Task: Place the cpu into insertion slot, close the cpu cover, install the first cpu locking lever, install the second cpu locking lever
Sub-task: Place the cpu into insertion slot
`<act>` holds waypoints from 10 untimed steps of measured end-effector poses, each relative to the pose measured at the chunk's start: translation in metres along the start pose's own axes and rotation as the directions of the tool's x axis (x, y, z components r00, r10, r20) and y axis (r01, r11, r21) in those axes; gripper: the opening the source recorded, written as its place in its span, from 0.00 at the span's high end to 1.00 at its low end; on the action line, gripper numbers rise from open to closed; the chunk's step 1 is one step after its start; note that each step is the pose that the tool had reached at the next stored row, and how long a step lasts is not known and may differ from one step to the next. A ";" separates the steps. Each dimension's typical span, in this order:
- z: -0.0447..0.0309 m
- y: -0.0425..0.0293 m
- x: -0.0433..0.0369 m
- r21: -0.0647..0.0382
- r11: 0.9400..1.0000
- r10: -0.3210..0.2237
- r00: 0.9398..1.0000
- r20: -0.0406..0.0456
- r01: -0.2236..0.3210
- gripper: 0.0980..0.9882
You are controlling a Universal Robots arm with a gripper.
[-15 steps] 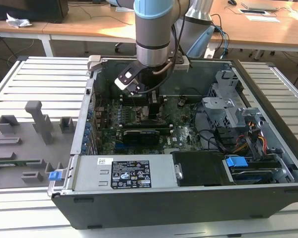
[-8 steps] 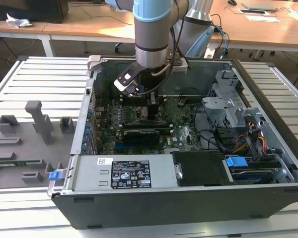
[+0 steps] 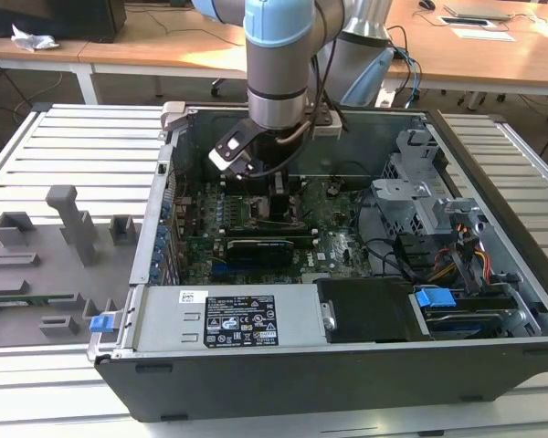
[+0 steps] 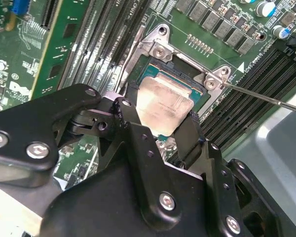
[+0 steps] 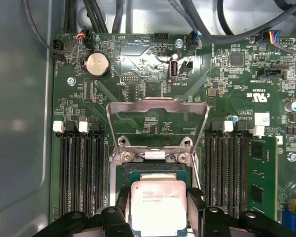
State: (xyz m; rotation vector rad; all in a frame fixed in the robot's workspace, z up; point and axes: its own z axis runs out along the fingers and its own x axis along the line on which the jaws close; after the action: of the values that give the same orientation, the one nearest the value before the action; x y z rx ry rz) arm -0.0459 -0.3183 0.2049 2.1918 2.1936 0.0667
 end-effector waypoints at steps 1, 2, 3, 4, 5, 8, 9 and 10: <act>0.0013 -0.0001 0.0005 0.000 1.000 0.002 1.000 0.000 -0.002 0.50; 0.0018 -0.0002 0.0008 0.001 1.000 0.004 1.000 0.000 -0.004 0.50; 0.0018 -0.0002 0.0008 0.001 1.000 0.006 1.000 0.000 -0.006 0.50; 0.0019 -0.0002 0.0008 0.001 1.000 0.006 1.000 0.000 -0.006 0.50; 0.0020 -0.0002 0.0008 0.001 1.000 0.006 1.000 0.000 -0.006 0.50; 0.0038 -0.0003 0.0008 0.001 1.000 0.010 1.000 0.001 -0.010 0.50; 0.0041 -0.0003 0.0008 0.001 1.000 0.012 1.000 0.001 -0.012 0.50; 0.0044 -0.0004 0.0008 0.001 1.000 0.013 1.000 0.001 -0.013 0.50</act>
State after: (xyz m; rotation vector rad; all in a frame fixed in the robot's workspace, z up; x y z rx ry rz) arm -0.0460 -0.3175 0.2005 2.2065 2.1788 0.0653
